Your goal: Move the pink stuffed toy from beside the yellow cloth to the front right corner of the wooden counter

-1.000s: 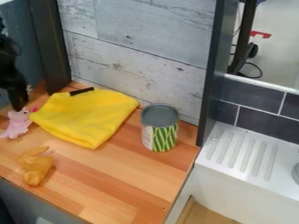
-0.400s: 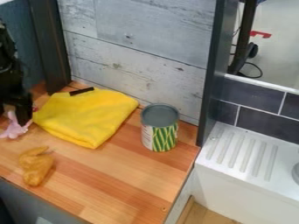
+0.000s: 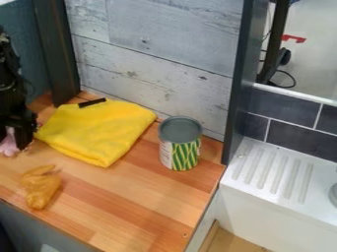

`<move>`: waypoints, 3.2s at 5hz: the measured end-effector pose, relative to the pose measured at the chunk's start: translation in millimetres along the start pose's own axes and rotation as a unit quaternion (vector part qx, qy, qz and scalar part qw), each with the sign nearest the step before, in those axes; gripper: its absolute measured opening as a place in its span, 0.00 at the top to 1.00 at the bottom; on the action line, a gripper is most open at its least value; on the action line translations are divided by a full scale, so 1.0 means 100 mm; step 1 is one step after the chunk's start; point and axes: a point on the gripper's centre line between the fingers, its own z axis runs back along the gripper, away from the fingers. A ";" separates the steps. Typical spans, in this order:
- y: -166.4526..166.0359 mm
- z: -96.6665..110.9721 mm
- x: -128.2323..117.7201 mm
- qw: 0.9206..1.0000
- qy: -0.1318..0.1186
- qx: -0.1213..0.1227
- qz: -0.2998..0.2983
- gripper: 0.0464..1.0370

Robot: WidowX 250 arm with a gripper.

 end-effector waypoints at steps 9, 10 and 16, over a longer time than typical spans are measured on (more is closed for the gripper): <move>-2.06 0.75 -1.14 0.953 0.001 -0.152 -0.263 0.96; -2.39 0.55 -1.34 0.948 0.024 -0.138 -0.286 0.96; -2.44 0.57 -1.24 0.948 0.018 -0.128 -0.289 0.44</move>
